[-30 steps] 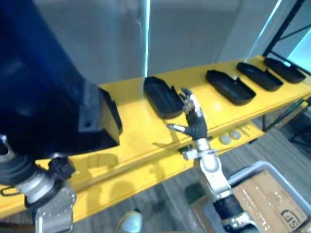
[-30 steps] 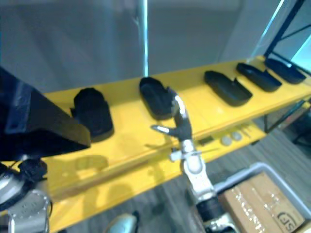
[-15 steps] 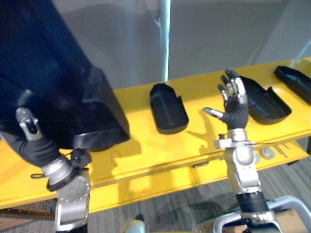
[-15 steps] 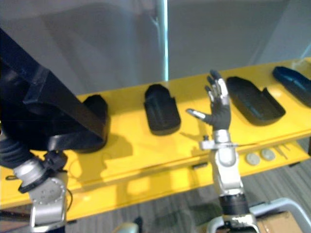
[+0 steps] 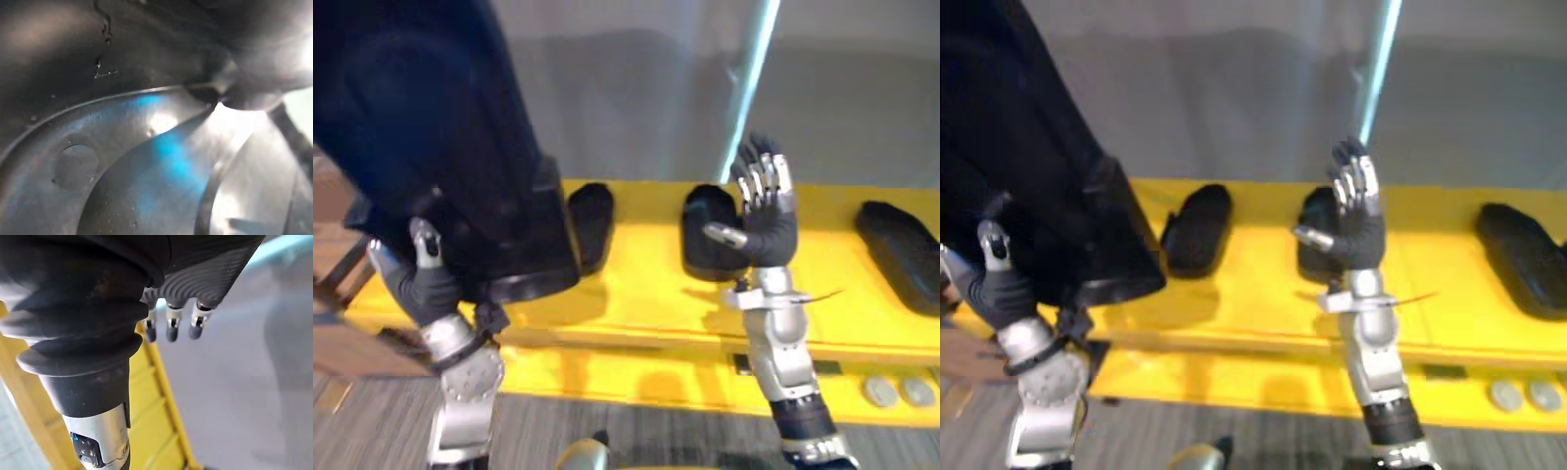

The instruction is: Walk over and take plastic housings, then place them on the shelf

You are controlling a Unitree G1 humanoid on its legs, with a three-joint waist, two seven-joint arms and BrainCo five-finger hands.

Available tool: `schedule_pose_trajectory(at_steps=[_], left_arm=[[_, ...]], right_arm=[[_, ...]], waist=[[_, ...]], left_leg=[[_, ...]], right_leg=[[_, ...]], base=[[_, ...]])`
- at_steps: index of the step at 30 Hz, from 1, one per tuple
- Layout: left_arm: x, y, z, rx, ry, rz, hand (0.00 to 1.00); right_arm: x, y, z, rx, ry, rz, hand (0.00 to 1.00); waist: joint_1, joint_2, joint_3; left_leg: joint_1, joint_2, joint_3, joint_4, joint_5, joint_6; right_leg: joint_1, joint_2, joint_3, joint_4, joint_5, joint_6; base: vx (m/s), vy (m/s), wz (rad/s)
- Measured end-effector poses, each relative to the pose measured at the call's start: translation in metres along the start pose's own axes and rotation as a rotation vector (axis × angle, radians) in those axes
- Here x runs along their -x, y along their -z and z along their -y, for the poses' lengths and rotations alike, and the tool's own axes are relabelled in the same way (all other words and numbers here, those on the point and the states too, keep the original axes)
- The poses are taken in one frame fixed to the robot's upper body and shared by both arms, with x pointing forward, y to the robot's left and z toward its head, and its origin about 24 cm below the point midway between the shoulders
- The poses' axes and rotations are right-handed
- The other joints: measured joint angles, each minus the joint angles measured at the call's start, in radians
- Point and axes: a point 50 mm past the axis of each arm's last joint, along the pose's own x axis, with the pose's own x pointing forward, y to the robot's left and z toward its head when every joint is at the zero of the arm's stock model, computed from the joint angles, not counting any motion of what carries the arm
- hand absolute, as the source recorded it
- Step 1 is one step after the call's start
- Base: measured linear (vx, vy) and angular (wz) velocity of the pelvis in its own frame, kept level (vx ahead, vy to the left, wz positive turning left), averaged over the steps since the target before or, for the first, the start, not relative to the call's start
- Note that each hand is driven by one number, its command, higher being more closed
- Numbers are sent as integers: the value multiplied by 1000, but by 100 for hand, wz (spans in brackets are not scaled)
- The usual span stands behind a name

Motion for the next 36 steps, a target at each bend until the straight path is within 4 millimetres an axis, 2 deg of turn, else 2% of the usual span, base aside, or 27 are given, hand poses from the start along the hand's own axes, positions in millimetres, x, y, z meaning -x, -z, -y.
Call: schedule_pose_trajectory(at_steps=[3, 4, 6, 7, 8, 9, 10, 11, 14, 15, 18, 19, 22, 23, 25, 26, 27, 28, 29, 30, 32, 36], left_arm=[[-3, -15, -14, 7, -22, 81, 100], [-4, -21, -17, 15, -23, 118, 100], [-4, -28, -18, 29, -10, 151, 100], [-3, -29, -18, 31, 9, 160, 100], [-2, -29, -18, 30, 16, 155, 100], [0, -27, -17, 33, 16, 131, 100], [2, -24, -17, 44, 10, 101, 100], [6, -20, -16, 56, 12, 55, 100], [13, -14, -13, 47, 44, -5, 100], [17, -12, -11, 48, 65, -25, 100], [19, -14, -5, 72, 103, -24, 100], [17, -15, -3, 82, 110, -14, 100], [11, -17, 3, 130, 151, 6, 100], [10, -17, 6, 142, 166, 12, 100], [5, -15, 21, 188, 232, 23, 100], [4, -14, 23, 198, 237, 21, 100], [2, -12, 24, 201, 232, 14, 100], [2, -10, 24, 200, 227, 5, 100], [3, -5, 25, 191, 225, -24, 100], [6, -1, 26, 179, 228, -60, 100], [8, 2, 26, 174, 227, -84, 100], [10, 1, 23, 167, 222, -85, 100]], right_arm=[[2, 9, 8, 20, 28, -41, 0], [5, 13, 9, 22, 36, -63, 0], [11, 16, 7, 13, 37, -71, 0], [16, 17, 6, 10, 37, -78, 0], [19, 18, 6, 10, 41, -85, 0], [25, 19, 8, 13, 53, -103, 0], [29, 21, 7, 1, 66, -115, 0], [32, 23, 3, -22, 75, -122, 0], [32, 24, 0, -37, 84, -120, 0], [32, 24, 0, -38, 85, -117, 0], [33, 23, 0, -14, 97, -112, 0], [34, 23, 1, -12, 109, -109, 0], [37, 20, 2, 5, 130, -97, 0], [38, 17, 3, 11, 138, -89, 0], [45, 3, 8, 60, 174, -56, 0], [46, 1, 7, 64, 172, -49, 0], [45, 0, 5, 61, 156, -44, 0], [44, 0, 5, 61, 150, -42, 0], [43, 0, 5, 65, 136, -42, 0], [44, 0, 7, 67, 132, -48, 0], [43, -1, 14, 59, 138, -51, 0], [42, 0, 15, 31, 123, -59, 0]], waist=[[6, 5, 12], [7, 14, 6], [7, 40, -17], [5, 56, -27], [2, 64, -32], [-4, 77, -41], [-14, 62, -45], [-22, 33, -57], [-22, 14, -60], [-22, 13, -60], [-37, 27, -68], [-42, 30, -68], [-60, 39, -75], [-64, 40, -74], [-98, 35, -76], [-106, 31, -77], [-106, 11, -89], [-103, -1, -94], [-90, -7, -96], [-88, -2, -96], [-88, 3, -95], [-72, 7, -94]], left_leg=[[-91, 81, 181, 304, -58, 45], [-78, 111, 208, 389, -100, 36], [-44, 158, 221, 427, -134, 18], [2, 186, 221, 395, -123, 8], [28, 189, 218, 354, -119, -8], [55, 164, 229, 266, -122, -27], [65, 143, 234, 216, -121, -27], [65, 119, 242, 146, -121, -27], [69, 98, 247, 99, -121, -27], [87, 86, 247, 64, -120, -29], [157, 55, 249, -82, -70, -69], [183, 39, 247, -146, -31, -66], [202, 19, 228, -226, 12, -70], [198, 15, 211, -229, 16, -66], [180, 0, 106, -233, 31, -56], [170, -4, 83, -237, 36, -53], [145, -15, 62, -240, 44, -55], [135, -22, 53, -240, 50, -59], [122, -23, 35, -238, 74, -78], [115, -21, 23, -235, 92, -82], [114, -18, 28, -235, 114, -79], [112, -1, 28, -236, 124, -88]], right_leg=[[-15, -23, -99, -10, 29, -3], [-16, -27, -121, -41, 59, 0], [-38, -29, -134, -86, 111, 13], [-58, -35, -137, -96, 135, 30], [-64, -38, -137, -96, 144, 41], [-73, -36, -128, -121, 170, 39], [-77, -34, -99, -158, 186, 19], [-88, -35, -80, -202, 203, 36], [-88, -40, -79, -224, 230, 48], [-79, -46, -80, -225, 236, 56], [-63, -65, -101, -218, 242, 65], [-64, -75, -103, -212, 245, 71], [-65, -77, -89, -202, 248, 76], [-66, -76, -54, -194, 244, 69], [-74, -72, 154, -131, 196, -3], [-77, -70, 186, -118, 173, -23], [-83, -74, 209, -118, 128, -29], [-80, -75, 205, -129, 116, -17], [-75, -71, 194, -141, 116, 20], [-64, -66, 169, -140, 118, 34], [-43, -53, 143, -140, 118, 34], [-41, -35, 144, -140, 112, 43]], base=[[-176, -50, 105], [-139, 57, 63], [-97, 154, 49], [-59, 215, 43], [-40, 243, 40], [-44, 258, 46], [-65, 308, 64], [-59, 254, 51], [-46, 175, 34], [-38, 151, 32], [-38, 99, 26], [-67, 65, 22], [-84, 41, 25], [-103, 56, 64], [-58, 42, 120], [-56, -36, 120], [-29, -79, 73], [-38, -136, 64], [-16, -146, 56], [-22, -131, 58], [-54, -86, 61], [-68, -62, 9]])
